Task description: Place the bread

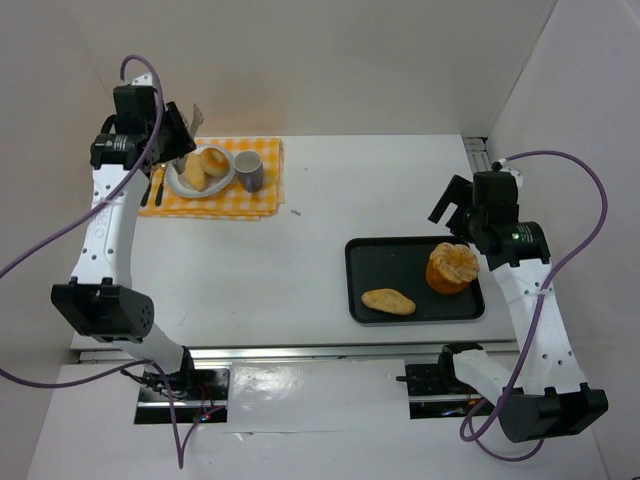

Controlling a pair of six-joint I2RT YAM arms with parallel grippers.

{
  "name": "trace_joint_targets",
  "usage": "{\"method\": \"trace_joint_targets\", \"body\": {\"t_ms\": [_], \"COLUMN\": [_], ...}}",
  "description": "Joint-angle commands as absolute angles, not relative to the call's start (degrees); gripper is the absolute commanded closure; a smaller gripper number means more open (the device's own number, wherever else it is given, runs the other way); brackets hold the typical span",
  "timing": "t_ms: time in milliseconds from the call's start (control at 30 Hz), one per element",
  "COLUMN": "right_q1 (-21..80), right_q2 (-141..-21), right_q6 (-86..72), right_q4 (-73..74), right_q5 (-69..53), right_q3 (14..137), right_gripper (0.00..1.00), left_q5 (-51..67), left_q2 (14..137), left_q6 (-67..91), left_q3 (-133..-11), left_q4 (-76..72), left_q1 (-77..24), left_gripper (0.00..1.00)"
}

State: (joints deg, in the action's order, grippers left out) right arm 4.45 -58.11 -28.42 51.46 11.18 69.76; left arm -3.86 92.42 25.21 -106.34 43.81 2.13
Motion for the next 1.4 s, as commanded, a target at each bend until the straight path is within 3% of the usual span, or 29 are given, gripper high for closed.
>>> {"method": "trace_joint_targets", "body": {"t_ms": [0, 200, 333, 467, 667, 733, 800, 867, 1067, 1367], "right_q1": [4.3, 4.3, 4.3, 4.3, 4.3, 4.3, 4.3, 4.3, 4.3, 4.3], "right_q2": [-57.5, -57.5, -57.0, -55.9, -55.3, -55.9, -55.9, -56.4, -57.6, -59.7], "right_q6": [-27.7, -27.7, -28.2, -28.2, -28.2, -28.2, -28.2, -27.4, -27.4, -27.4], "right_q4": [48.3, 47.8, 48.9, 50.3, 49.8, 49.7, 49.7, 49.7, 50.3, 49.7], "right_q5": [10.1, 9.1, 9.6, 10.8, 9.3, 8.8, 8.8, 8.8, 8.8, 8.8], "right_q3": [69.3, 69.3, 69.3, 69.3, 67.7, 67.7, 67.7, 67.7, 67.1, 67.1], "right_gripper": [0.0, 0.0, 0.0, 0.0, 0.0, 0.0, 0.0, 0.0, 0.0, 0.0], "left_q5": [-1.2, -3.5, -4.7, -3.7, -8.2, -8.2, -10.7, -11.3, -11.3, -7.8], "left_q2": [88.3, 91.7, 94.0, 95.1, 99.7, 101.5, 104.1, 104.8, 102.8, 97.9], "left_q6": [22.1, 21.7, 22.2, 23.5, 24.5, 24.0, 24.0, 23.5, 21.4, 22.6], "left_q3": [-106.4, -100.6, -93.4, -82.8, -80.1, -80.6, -82.9, -83.4, -85.8, -94.3], "left_q4": [42.7, 41.5, 32.7, 25.0, 23.7, 25.4, 28.1, 30.0, 31.8, 34.7], "left_q1": [-4.4, -19.2, -26.7, -28.1, -32.3, -32.8, -33.9, -33.9, -33.9, -32.8], "left_gripper": [0.48, 0.49, 0.5, 0.5, 0.49, 0.45, 0.29, 0.21, 0.14, 0.14]}}
